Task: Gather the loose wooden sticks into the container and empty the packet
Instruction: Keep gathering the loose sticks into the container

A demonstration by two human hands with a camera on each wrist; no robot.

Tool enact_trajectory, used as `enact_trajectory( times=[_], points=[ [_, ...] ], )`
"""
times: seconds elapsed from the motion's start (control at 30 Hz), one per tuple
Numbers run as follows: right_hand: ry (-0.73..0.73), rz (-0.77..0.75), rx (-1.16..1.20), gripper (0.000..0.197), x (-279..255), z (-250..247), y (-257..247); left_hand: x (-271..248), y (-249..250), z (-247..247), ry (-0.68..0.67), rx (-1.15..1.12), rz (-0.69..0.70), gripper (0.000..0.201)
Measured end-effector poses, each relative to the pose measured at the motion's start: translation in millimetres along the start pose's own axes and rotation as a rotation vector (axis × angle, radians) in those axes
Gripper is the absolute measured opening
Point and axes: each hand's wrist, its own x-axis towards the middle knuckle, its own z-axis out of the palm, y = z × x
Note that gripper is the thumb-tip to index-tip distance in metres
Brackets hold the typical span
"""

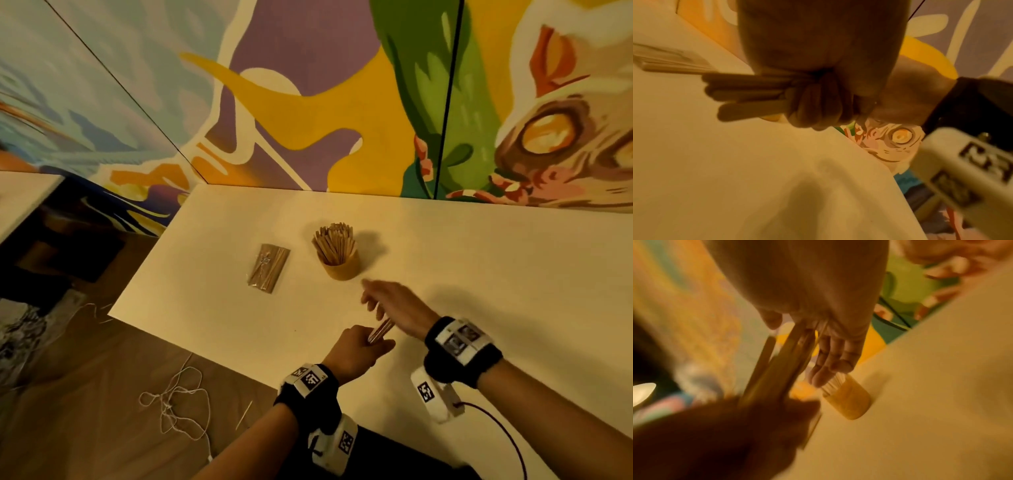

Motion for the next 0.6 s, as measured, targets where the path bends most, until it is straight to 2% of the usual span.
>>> enact_trajectory(
  times=[0.03,0.1,0.17,0.23,0.27,0.33,0.43,0.53,0.6],
  points=[
    [-0.037,-0.032,-0.164,0.044,-5.2,6.6,2.2,-0.2,5.4,3.2,-0.003,0.018,0.028,0.032],
    [0.017,-0.079,-0.379,0.034,-14.5,12.0,5.8,-0.3,14.1,7.9,0.003,0.048,0.069,0.026],
    [0.12,-0.114,-0.495,0.033,-21.3,5.3,6.0,1.2,19.2,8.0,0.029,0.047,0.082,0.025],
    [0.15,-0.133,-0.563,0.036,-25.3,-3.0,5.7,6.2,20.5,8.4,0.071,-0.022,0.077,0.008],
    [0.144,-0.15,-0.541,0.038,-25.9,-5.6,7.4,6.5,23.1,9.6,0.08,-0.055,0.074,0.007],
    [0.108,-0.205,-0.426,0.039,-26.5,-9.4,14.0,5.0,26.9,15.9,0.052,-0.129,0.048,0.018],
    [0.125,-0.246,-0.303,0.042,-26.3,-22.4,19.4,-1.0,29.4,19.0,-0.031,-0.257,0.098,0.011],
    [0.295,-0.216,-0.138,0.041,-26.1,-44.9,21.7,-6.2,25.5,8.7,-0.056,-0.359,0.149,0.016],
    [0.42,-0.139,0.053,0.043,-26.6,-57.7,29.0,-9.1,22.5,-1.3,-0.012,-0.448,0.148,0.024]
  ],
)
